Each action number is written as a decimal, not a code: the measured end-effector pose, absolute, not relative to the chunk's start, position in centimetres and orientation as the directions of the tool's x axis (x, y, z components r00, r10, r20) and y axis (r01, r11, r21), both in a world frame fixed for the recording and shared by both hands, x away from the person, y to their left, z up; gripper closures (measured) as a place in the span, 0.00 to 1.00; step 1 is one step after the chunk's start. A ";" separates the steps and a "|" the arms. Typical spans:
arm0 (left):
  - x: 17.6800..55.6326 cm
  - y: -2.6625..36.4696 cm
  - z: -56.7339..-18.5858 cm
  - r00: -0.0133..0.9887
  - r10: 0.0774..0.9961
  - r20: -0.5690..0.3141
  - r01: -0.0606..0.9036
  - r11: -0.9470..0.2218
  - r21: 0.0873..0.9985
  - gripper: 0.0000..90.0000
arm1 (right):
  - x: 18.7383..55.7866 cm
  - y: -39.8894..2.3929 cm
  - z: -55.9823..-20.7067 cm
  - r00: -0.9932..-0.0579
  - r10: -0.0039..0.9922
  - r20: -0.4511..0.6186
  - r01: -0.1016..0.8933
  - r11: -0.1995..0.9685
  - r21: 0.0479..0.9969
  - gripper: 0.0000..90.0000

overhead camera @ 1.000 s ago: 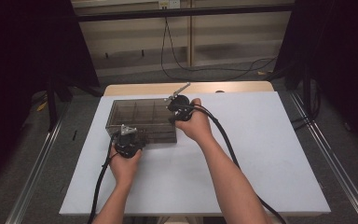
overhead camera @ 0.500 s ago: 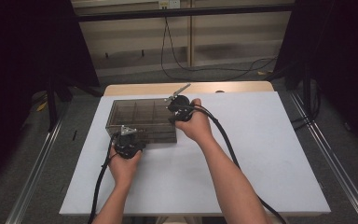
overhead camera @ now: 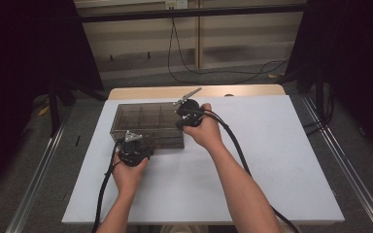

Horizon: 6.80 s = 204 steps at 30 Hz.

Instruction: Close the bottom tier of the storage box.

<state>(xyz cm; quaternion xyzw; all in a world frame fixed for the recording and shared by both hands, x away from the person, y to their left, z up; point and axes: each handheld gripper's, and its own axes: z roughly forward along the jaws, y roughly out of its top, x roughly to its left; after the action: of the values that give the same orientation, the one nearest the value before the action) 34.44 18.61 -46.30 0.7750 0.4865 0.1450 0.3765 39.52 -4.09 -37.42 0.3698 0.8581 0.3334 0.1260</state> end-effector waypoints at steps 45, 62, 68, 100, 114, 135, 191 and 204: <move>33.1 19.6 -44.8 0.529 0.838 -0.134 0.581 -0.242 0.777 0.43 | 36.6 -6.4 -36.8 -0.687 0.726 0.030 0.555 0.498 0.666 0.52; 33.1 19.5 -44.8 0.554 0.821 -0.138 0.582 -0.264 0.769 0.29 | 35.6 -7.2 -36.9 -0.693 0.721 0.027 0.550 0.503 0.667 0.49; 33.0 19.5 -44.7 0.556 0.820 -0.139 0.576 -0.259 0.775 0.27 | 35.1 -7.7 -36.8 -0.691 0.722 0.029 0.548 0.498 0.672 0.46; 32.6 19.7 -44.4 0.550 0.824 -0.139 0.590 -0.266 0.762 0.19 | 32.5 -10.6 -38.1 -0.688 0.724 0.047 0.554 0.482 0.679 0.32; 32.6 19.8 -44.5 0.557 0.821 -0.127 0.592 -0.285 0.754 0.18 | 31.9 -11.5 -38.8 -0.687 0.726 0.039 0.550 0.484 0.681 0.30; 32.3 19.7 -44.5 0.561 0.818 -0.126 0.592 -0.290 0.752 0.17 | 31.0 -13.4 -40.1 -0.672 0.740 0.036 0.561 0.476 0.677 0.28; 32.0 19.5 -44.8 0.569 0.810 -0.141 0.606 -0.297 0.738 0.16 | 28.5 -17.3 -42.8 -0.631 0.774 0.055 0.608 0.450 0.654 0.20; 32.0 19.5 -44.9 0.566 0.813 -0.137 0.607 -0.299 0.736 0.16 | 27.8 -18.6 -43.8 -0.610 0.790 0.067 0.623 0.425 0.657 0.19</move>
<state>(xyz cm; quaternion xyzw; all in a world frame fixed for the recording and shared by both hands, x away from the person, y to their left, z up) 31.98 19.47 -44.92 0.7949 0.4466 0.1321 0.3890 27.75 -18.64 -43.79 0.4231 0.8345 0.3295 0.1266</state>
